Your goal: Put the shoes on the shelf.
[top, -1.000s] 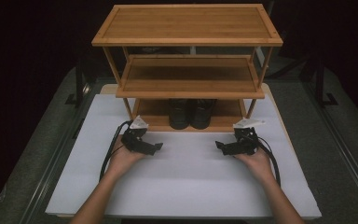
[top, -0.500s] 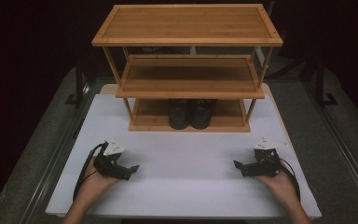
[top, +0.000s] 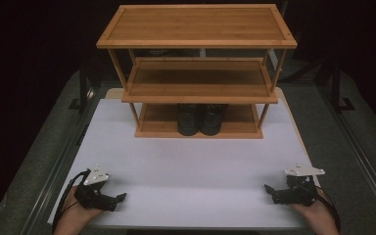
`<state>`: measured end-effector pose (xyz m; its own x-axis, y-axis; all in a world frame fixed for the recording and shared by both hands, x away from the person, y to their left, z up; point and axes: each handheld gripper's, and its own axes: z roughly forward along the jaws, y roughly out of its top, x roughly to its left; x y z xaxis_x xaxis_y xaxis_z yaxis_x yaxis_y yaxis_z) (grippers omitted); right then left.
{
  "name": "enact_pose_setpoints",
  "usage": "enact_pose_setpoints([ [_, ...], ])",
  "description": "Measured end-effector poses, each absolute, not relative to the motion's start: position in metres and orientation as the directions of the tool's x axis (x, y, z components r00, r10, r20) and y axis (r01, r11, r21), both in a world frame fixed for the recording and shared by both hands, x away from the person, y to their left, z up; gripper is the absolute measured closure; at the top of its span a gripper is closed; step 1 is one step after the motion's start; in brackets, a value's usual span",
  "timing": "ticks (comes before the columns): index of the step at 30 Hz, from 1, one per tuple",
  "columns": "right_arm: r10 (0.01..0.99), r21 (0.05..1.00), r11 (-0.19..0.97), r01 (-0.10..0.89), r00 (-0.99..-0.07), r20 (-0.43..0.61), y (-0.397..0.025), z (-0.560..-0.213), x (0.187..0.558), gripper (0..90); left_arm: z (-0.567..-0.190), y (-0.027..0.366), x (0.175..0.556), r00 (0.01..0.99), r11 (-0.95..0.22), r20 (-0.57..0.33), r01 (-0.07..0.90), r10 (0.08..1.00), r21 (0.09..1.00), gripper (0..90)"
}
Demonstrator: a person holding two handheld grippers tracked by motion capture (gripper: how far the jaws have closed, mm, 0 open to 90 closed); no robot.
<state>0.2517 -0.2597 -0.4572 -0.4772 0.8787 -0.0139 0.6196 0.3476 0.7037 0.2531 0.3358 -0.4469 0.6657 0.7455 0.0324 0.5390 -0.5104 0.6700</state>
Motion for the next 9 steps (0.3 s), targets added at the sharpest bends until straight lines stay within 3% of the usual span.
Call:
enact_pose_setpoints([
  [9, 0.879, 0.694, 0.330, 0.640, -0.477, 0.022, -0.2629, -0.4584, 0.2541, 2.5, -0.4502, 0.3389, 0.2529, 0.665, -0.493, 0.016, 0.536, 0.746, 0.685, 0.0],
])
